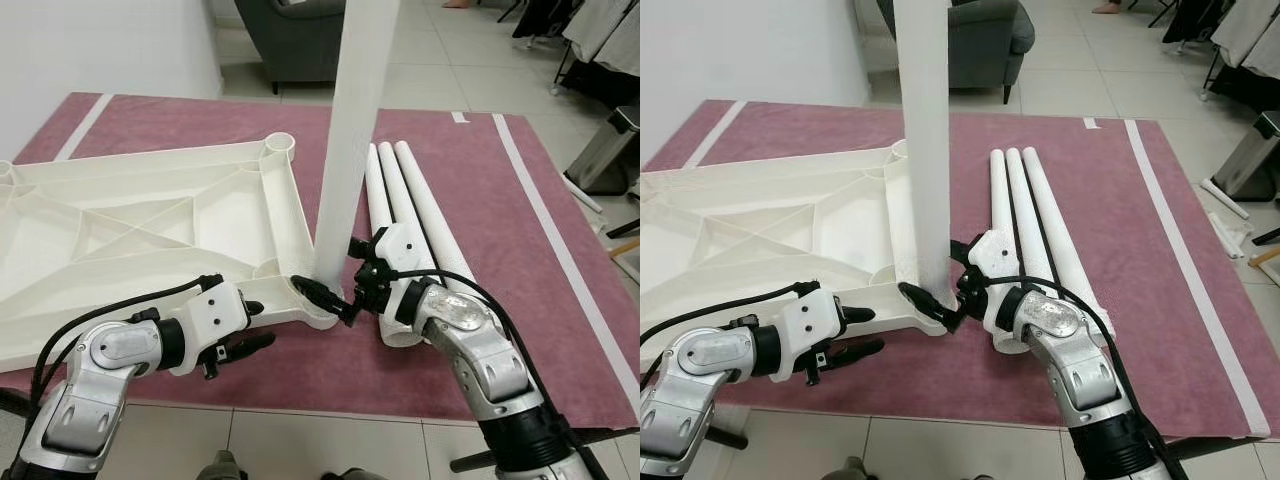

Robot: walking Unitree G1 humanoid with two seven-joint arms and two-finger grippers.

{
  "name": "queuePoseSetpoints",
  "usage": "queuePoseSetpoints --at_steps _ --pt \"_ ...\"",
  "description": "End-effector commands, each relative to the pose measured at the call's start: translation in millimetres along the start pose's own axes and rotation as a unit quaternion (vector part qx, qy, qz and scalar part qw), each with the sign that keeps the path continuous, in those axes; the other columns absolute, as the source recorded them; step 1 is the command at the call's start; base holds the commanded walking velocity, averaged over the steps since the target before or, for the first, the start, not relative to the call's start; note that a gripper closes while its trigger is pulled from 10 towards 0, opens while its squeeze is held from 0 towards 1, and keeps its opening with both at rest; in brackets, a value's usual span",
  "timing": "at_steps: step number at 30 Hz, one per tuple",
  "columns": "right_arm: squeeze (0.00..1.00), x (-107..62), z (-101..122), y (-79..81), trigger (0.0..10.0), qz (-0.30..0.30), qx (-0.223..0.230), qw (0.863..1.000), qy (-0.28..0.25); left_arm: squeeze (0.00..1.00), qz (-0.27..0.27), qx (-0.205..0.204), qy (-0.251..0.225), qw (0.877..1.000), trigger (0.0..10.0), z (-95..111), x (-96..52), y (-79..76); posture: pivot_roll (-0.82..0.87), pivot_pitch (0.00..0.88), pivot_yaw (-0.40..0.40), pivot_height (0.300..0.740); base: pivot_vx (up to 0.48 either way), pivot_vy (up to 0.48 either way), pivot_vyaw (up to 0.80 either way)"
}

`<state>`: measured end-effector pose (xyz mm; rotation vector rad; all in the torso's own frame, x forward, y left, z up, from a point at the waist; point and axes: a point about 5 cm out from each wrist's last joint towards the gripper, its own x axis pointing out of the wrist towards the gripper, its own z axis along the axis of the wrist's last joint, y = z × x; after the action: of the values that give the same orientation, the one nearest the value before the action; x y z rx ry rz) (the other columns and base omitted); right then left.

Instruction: Building children table

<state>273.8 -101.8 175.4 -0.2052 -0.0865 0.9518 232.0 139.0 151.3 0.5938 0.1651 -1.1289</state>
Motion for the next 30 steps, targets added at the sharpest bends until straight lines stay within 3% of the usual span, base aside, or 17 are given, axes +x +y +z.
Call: queuePoseSetpoints --at_steps 1,6,13,30 --pt "0.0 -1.7 0.4 2.4 10.0 0.003 -0.001 1.0 0.0 0.0 0.042 0.006 0.001 0.999 10.0 0.9 0.1 1.9 0.09 0.083 0.012 0.74 0.0 0.0 0.0" --pt "0.0 -7.4 -3.8 3.7 10.0 0.025 -0.01 0.999 0.018 0.0 0.016 0.036 0.008 0.999 10.0 2.6 -1.3 11.1 0.08 0.086 0.013 0.74 0.0 0.0 0.0" --pt "0.0 -2.8 1.1 -1.4 10.0 0.019 -0.018 1.0 0.01 0.0 0.014 0.046 0.01 0.999 10.0 4.6 1.4 19.7 0.08 0.091 0.022 0.74 0.0 0.0 0.0" --pt "0.0 10.7 11.1 -7.5 10.0 0.044 -0.041 0.998 -0.002 0.0 -0.064 0.043 0.006 0.997 10.0 5.7 8.9 10.7 0.08 0.093 0.025 0.74 0.0 0.0 0.0"
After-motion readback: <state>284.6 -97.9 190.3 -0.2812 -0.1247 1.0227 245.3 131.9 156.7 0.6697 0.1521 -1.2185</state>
